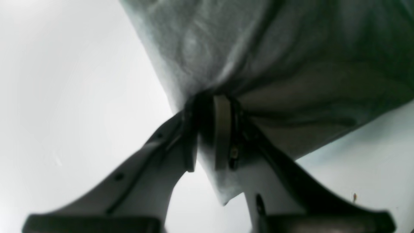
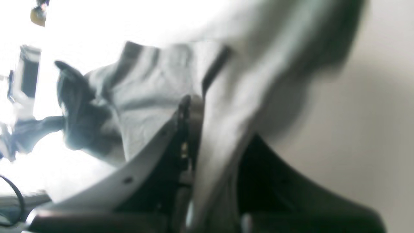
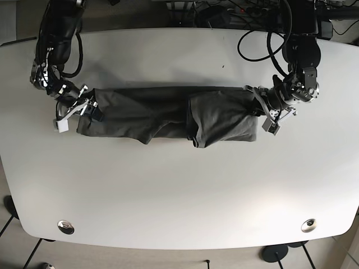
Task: Fold the T-shirt properly
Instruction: 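Fold the strip end near the right gripper over onto the folded half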
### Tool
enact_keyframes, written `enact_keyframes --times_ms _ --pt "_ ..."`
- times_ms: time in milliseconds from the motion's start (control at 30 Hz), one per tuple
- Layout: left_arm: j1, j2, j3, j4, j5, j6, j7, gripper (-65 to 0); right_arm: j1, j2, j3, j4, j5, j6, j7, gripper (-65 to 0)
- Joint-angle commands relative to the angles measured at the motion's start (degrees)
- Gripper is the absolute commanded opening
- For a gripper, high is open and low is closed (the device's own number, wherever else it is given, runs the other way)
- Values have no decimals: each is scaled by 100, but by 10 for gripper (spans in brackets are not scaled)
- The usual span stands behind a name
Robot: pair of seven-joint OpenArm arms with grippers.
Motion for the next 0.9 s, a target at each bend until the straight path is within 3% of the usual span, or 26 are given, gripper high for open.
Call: enact_keyframes --times_ms 33,133,333,533,667,900 --pt "-60 -56 96 44 97 61 78 -583 -87 97 21 1000 168 -283 157 -629" --pt "-174 -48 333 44 97 70 69 -583 -412 62 -32 2249 159 -600 131 -629" --pt "-236 190 474 35 97 79 87 -583 -456 45 -1228 3585 194 -1075 131 -629" --pt "-227 339 474 35 106 79 87 -583 -8 -483 -2248 3585 106 -1083 149 -629" --pt "-236 348 474 35 106 79 95 -583 599 -914 -2898 2802 -333 -1066 157 -628" --pt "-253 348 448 35 106 79 95 -583 1056 -1037 -3795 1923 -746 -1101 535 -626"
